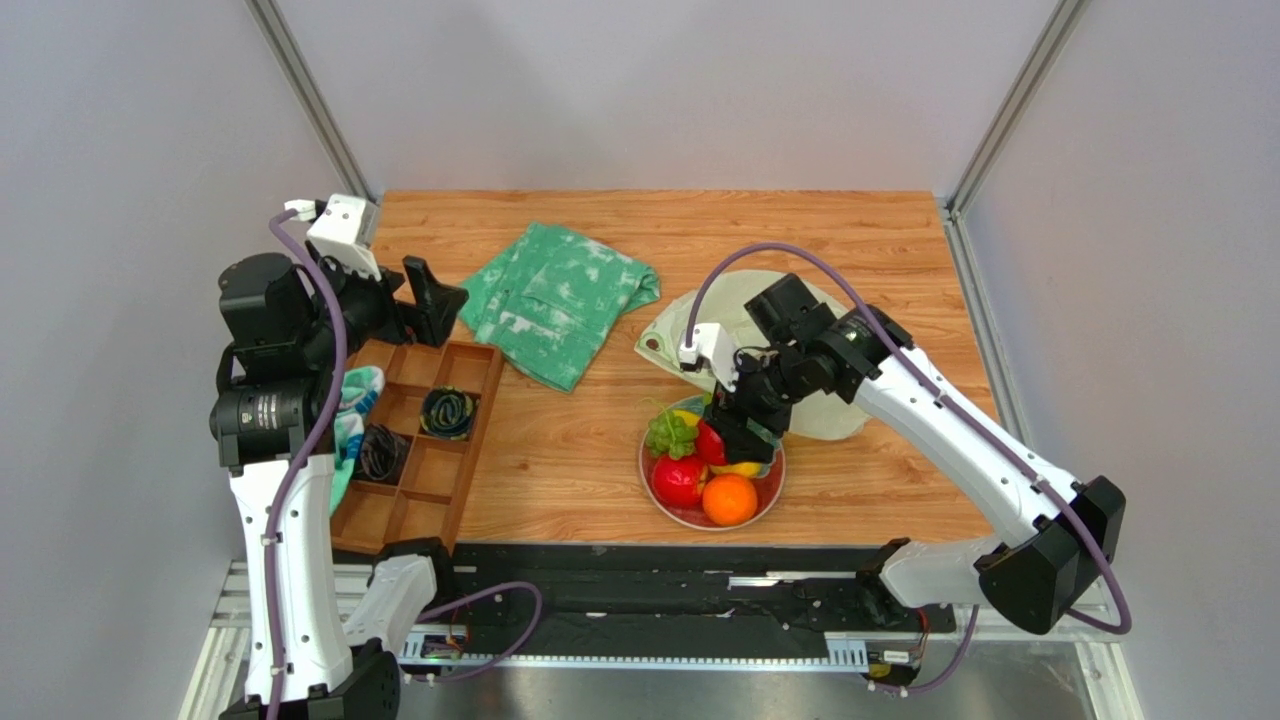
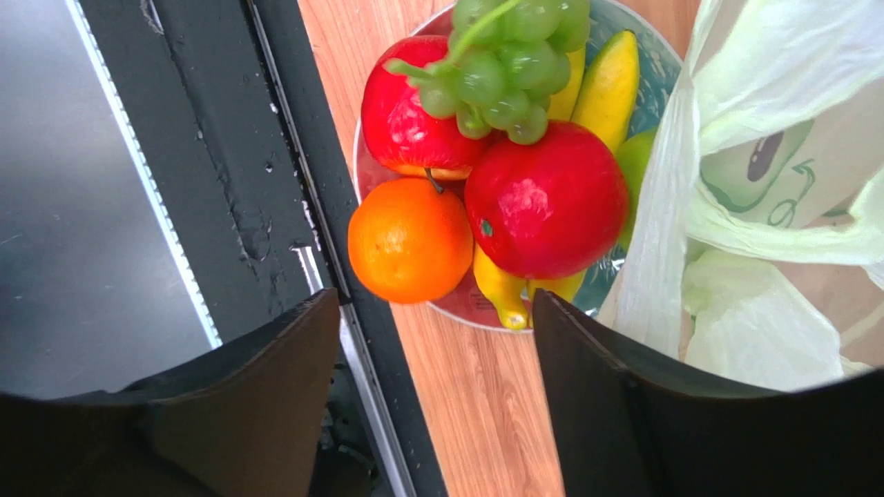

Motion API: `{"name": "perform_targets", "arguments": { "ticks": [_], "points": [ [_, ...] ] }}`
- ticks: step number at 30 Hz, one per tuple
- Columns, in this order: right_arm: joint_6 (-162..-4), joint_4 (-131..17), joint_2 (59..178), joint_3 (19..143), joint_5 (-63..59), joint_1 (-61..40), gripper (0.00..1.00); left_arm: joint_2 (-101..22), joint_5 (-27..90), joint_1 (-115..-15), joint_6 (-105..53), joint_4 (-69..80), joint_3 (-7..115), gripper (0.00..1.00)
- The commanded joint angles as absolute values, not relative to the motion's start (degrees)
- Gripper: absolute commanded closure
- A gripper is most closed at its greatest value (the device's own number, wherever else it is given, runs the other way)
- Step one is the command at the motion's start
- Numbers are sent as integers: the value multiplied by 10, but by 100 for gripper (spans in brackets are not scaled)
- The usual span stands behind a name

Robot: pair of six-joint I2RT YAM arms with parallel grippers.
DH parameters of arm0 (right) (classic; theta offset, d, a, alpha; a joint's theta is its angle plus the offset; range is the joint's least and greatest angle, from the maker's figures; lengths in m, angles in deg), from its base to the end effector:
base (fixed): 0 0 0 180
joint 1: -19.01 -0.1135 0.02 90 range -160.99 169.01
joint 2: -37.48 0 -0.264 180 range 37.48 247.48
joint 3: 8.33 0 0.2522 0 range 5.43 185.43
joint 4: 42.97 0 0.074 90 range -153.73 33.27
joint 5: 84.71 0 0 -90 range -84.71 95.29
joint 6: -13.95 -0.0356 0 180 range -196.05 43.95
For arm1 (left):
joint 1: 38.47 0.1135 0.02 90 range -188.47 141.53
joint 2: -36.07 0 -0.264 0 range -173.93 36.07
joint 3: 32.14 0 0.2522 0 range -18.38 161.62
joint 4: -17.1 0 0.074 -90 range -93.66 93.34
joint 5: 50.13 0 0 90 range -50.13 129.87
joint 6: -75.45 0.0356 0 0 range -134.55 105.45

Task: Take the fake fruits out of the plastic bag
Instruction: Place the fake fruit on the plate.

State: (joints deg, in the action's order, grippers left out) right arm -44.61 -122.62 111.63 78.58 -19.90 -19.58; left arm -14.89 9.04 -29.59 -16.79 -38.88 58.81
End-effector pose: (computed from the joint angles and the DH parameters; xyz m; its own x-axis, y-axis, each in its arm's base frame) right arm 0.1747 0.1588 0.3255 -0.2508 -0.8040 -0.5391 -0.9680 0.2153 0.1293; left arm 0.1485 0.0047 0.4518 -0.2858 -0.0786 -0.9551 0.3433 0.9221 -0.1786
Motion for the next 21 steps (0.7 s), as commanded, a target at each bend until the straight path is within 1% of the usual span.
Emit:
{"name": "perform_targets", "arguments": {
  "ticks": [1, 3, 7, 8, 10, 12, 15, 16, 18, 19, 20, 21],
  "points": [
    [-442, -1283, 1105, 868, -222, -177, 24, -154, 67, -291, -175, -374, 584, 1],
    [-448, -1278, 1096, 892, -229, -176, 20, -157, 64, -290, -179, -370, 580, 1],
    [-455, -1250, 1086, 902, -186, -177, 16, -160, 56, -290, -190, -362, 566, 1],
    [-451, -1243, 1080, 898, -175, -176, 15, -161, 53, -291, -193, -362, 564, 1],
    [-439, -1227, 1074, 870, -141, -176, 10, -161, 50, -290, -196, -363, 561, 1],
    [-415, -1227, 1067, 833, -120, -176, 7, -163, 48, -291, -197, -362, 560, 1],
    [-400, -1212, 1054, 787, -67, -172, 5, -166, 48, -291, -199, -361, 560, 1],
    [-400, -1182, 1050, 753, -28, -171, 5, -167, 48, -290, -199, -362, 561, 1],
    [-399, -1144, 1042, 729, 15, -166, 6, -170, 47, -292, -203, -361, 562, 1],
    [-406, -1090, 1042, 703, 84, -164, 6, -171, 46, -291, -204, -361, 564, 1],
    [-407, -1063, 1041, 695, 108, -155, 6, -174, 44, -291, -204, -361, 566, 1],
    [-405, -1040, 1045, 690, 121, -146, 9, -176, 44, -291, -204, -362, 569, 1]
  ]
}}
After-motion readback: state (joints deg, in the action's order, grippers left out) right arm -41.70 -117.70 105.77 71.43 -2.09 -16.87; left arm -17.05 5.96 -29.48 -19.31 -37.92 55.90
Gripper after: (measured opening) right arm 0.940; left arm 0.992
